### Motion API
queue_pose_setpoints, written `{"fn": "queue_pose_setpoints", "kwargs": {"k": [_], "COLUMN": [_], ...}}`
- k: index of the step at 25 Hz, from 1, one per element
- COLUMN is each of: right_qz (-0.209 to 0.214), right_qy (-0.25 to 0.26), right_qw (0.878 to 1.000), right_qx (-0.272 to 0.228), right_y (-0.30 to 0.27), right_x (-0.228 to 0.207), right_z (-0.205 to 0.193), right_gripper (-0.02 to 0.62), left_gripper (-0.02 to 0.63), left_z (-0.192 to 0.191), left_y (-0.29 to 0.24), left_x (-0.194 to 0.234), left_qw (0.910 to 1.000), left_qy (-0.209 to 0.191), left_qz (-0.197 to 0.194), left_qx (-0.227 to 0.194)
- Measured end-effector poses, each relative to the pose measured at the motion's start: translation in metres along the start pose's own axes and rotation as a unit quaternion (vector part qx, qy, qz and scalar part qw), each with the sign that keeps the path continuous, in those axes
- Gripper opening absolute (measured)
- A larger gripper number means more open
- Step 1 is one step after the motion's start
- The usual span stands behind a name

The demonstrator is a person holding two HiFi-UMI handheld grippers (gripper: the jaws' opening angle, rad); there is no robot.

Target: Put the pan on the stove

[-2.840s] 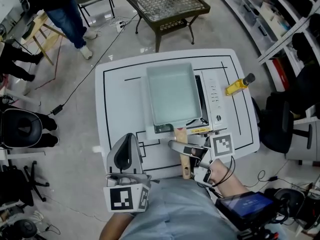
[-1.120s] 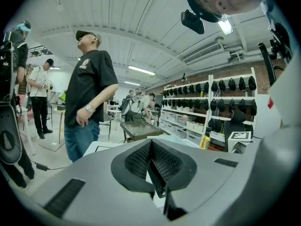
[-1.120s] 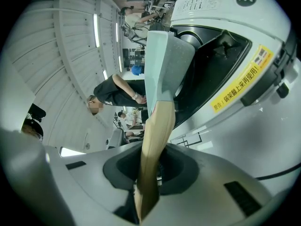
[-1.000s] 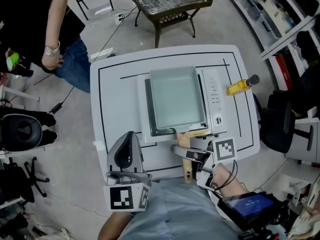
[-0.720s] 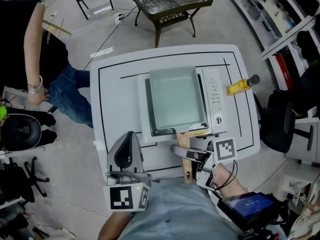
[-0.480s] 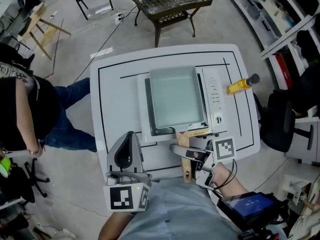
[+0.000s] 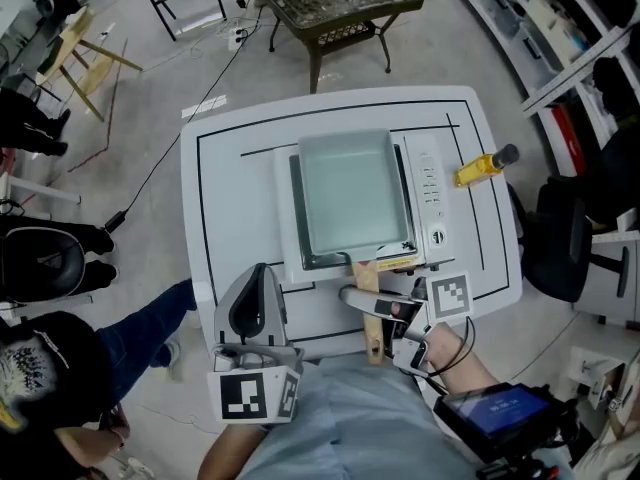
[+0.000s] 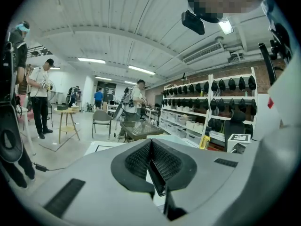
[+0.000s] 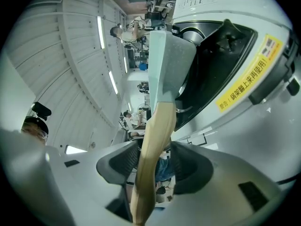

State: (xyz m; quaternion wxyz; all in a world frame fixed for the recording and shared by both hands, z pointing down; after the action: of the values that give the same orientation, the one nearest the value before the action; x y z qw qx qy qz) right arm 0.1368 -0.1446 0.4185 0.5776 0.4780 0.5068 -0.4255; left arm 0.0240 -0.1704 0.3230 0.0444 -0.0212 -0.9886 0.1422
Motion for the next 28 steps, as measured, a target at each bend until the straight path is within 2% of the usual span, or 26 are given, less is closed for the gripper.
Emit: {"fn": "queue_pose_setpoints", "kwargs": {"k": [13,28], "right_qz": [0.0,0.012], "right_qy": [0.013,0.027], "right_qw": [1.0,0.998], "right_qx": [-0.008,-0.055], "right_y": [0.01,0.048], "right_x": [0.002,0.016], "right_z": [0.0,0.01], "right_gripper": [0.224,0.234], "left_gripper": [0.018,0.018], "left_z": [0.0,0.001], "left_y": [0.003,0.004], "left_x": [-0.009,-0.036], "left_qw": [1.0,0.9993], "left_qy": [-0.006,-0.014], "left_qz": [-0.007,-0.034], "left_qx": [-0.001,0.002]}}
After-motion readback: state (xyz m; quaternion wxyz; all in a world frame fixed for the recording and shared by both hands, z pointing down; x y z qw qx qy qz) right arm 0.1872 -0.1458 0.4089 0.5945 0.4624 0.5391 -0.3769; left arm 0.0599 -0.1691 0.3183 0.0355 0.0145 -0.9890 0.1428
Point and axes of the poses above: the fingertips, and each gripper's own axes: y backward along the fingers, x to its left, z out of its top, the point moved 1 cm from there along y, backward along the fingers, and after that the axes turned 11 degrees about z, right-handed, at the moved point
